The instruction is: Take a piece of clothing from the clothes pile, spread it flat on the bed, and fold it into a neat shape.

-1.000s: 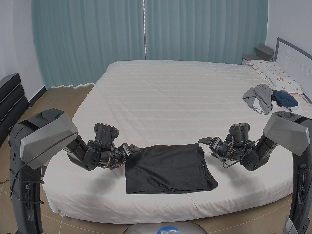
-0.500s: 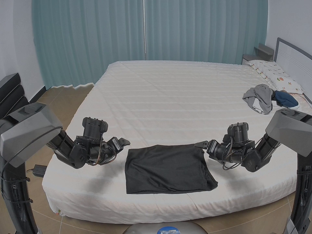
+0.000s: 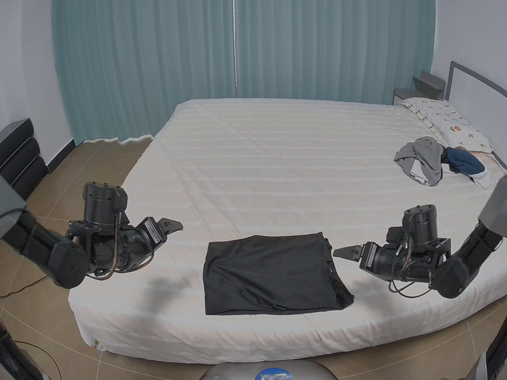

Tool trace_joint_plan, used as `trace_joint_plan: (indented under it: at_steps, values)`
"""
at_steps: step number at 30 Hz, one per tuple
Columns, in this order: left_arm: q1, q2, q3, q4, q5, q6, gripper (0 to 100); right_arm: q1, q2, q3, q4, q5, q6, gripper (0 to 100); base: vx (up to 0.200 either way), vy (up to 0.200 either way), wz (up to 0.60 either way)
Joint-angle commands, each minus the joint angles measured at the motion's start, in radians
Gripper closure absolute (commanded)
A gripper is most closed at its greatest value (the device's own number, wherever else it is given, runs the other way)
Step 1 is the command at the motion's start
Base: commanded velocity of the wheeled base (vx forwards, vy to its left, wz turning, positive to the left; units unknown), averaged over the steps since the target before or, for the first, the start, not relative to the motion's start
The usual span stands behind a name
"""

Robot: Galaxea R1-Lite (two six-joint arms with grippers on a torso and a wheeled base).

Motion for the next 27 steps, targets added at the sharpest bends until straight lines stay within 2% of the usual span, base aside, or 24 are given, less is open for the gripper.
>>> trace_joint_plan:
  at_steps: [1, 3, 5, 6, 10, 12, 15, 18, 22, 24, 25, 26, 27]
  values:
    - [0.015, -0.373, 0.185, 0.006, 0.033, 0.078, 0, 0.005, -0.355, 0.201, 0.005, -0.059, -0.095, 0, 0.0, 0.0, 0.0]
    - [0.019, -0.473, 0.221, 0.017, 0.048, 0.104, 0, 0.005, -0.422, 0.234, 0.02, -0.1, -0.13, 0, 0.0, 0.0, 0.0]
    - [0.021, -0.502, 0.234, 0.02, 0.05, 0.11, 0, 0.005, -0.44, 0.241, 0.028, -0.112, -0.144, 0, 0.0, 0.0, 0.0]
    - [0.021, -0.603, 0.268, 0.064, 0.053, 0.128, 0, 0.005, -0.519, 0.266, 0.064, -0.166, -0.213, 0, 0.0, 0.0, 0.0]
    - [0.021, -0.746, 0.269, 0.178, 0.094, 0.176, 0, 0.027, -0.677, 0.284, 0.135, -0.224, -0.262, 0, 0.0, 0.0, 0.0]
    - [0.019, -0.827, 0.269, 0.229, 0.125, 0.194, 0, 0.047, -0.787, 0.277, 0.218, -0.246, -0.299, 0, 0.0, 0.0, 0.0]
    - [0.021, -0.912, 0.272, 0.276, 0.147, 0.222, 0, 0.047, -0.902, 0.267, 0.333, -0.258, -0.331, 0, 0.0, 0.0, 0.0]
    - [0.021, -1.06, 0.292, 0.385, 0.18, 0.24, 0, 0.033, -1.052, 0.254, 0.503, -0.261, -0.362, 0, 0.0, 0.0, 0.0]
    - [0.021, -1.206, 0.277, 0.482, 0.214, 0.251, 0, -0.03, -1.183, 0.241, 0.634, -0.261, -0.415, 0, 0.0, 0.0, 0.0]
    - [0.022, -1.228, 0.277, 0.503, 0.229, 0.263, 0, -0.053, -1.206, 0.241, 0.654, -0.261, -0.432, 0, 0.0, 0.0, 0.0]
    - [0.021, -1.278, 0.277, 0.552, 0.269, 0.299, 0, -0.117, -1.26, 0.249, 0.692, -0.258, -0.481, 0, 0.0, 0.0, 0.0]
    - [0.021, -1.289, 0.277, 0.563, 0.277, 0.306, 0, -0.13, -1.272, 0.251, 0.698, -0.256, -0.492, 0, 0.0, 0.0, 0.0]
    - [0.022, -1.341, 0.275, 0.604, 0.303, 0.337, 0, -0.183, -1.33, 0.257, 0.729, -0.246, -0.54, 0, 0.0, 0.0, 0.0]
